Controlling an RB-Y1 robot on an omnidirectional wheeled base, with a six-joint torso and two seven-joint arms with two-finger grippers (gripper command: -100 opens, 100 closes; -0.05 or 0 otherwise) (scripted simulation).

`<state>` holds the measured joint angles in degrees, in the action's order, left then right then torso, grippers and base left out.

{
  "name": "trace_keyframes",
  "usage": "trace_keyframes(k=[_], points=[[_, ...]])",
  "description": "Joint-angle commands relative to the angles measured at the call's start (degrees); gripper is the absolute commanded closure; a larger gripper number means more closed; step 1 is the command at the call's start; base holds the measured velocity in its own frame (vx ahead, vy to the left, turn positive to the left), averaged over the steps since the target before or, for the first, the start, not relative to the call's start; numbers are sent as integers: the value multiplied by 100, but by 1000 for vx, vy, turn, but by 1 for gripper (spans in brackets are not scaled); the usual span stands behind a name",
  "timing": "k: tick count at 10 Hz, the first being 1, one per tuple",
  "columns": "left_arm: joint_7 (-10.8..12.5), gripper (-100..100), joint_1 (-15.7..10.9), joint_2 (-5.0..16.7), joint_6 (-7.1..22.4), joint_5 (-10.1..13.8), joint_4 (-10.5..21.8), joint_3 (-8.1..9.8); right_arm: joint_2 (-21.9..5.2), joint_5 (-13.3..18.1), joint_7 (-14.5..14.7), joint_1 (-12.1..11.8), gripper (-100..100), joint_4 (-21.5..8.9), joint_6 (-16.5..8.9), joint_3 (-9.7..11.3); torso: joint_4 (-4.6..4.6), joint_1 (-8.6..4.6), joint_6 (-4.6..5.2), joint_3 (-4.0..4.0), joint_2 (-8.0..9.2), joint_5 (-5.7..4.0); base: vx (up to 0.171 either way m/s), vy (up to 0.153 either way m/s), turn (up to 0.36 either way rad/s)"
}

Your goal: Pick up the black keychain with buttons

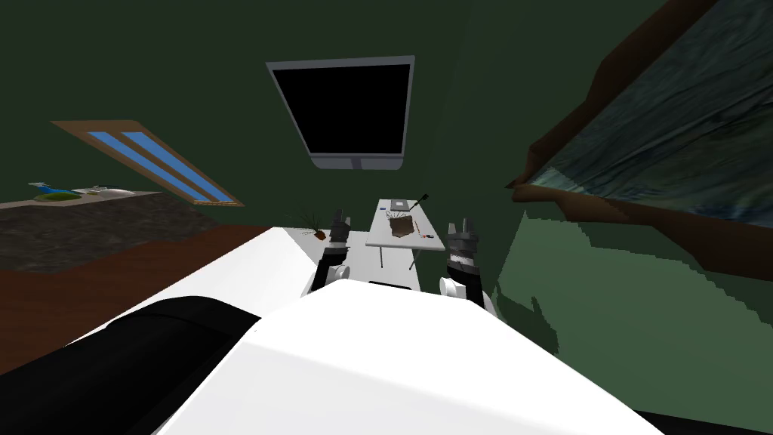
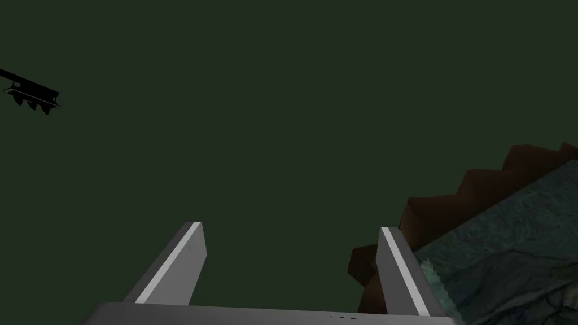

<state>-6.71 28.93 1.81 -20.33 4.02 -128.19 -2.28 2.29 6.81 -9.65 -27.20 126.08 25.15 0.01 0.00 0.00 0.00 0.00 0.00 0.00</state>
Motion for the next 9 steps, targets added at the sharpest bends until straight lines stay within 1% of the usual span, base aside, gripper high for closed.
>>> trace_keyframes(k=[1, 2, 3, 5, 6, 7, 8, 9], points=[[0, 0, 0, 0, 0, 0, 0, 0, -286, 32, 2, -49, -100, -36, -1, 5, 0, 0, 0, 0, 0, 0, -32, 12, 21], [0, 0, 0, 0, 0, 0, 0, 0, -435, 64, 6, -97, -100, -73, -1, 16, 1, 2, 0, 5, 10, 0, -77, 31, 29], [0, 0, -1, 0, 0, 0, 0, 0, -535, 64, 6, -97, -100, -73, -1, 16, 5, 8, 0, 14, 25, 1, -62, 24, 8], [0, 0, -1, 0, 0, 0, 0, 0, -933, 152, 22, -230, -100, -184, 6, 65, 5, 3, 0, 15, 25, 1, -82, 15, 37], [0, 0, -1, 0, 0, 0, 0, 0, -1065, 152, 22, -230, -100, -184, 6, 65, 8, 4, 0, 21, 37, 1, -92, 28, 16], [0, 0, -1, 0, 0, 0, 0, 0, -1255, 205, 36, -308, -100, -262, 13, 105, 8, 8, 0, 21, 36, 2, -80, 32, 37], [0, 0, -1, 0, 0, 0, 0, 0, -1343, 205, 36, -308, -100, -262, 13, 105, 7, 10, 0, 20, 34, 2, -75, 14, 22], [0, 0, -1, 0, 0, 0, 0, 0, -1555, 262, 53, -389, -100, -356, 22, 156, 7, 4, 0, 18, 31, 1, -111, 13, 56]])
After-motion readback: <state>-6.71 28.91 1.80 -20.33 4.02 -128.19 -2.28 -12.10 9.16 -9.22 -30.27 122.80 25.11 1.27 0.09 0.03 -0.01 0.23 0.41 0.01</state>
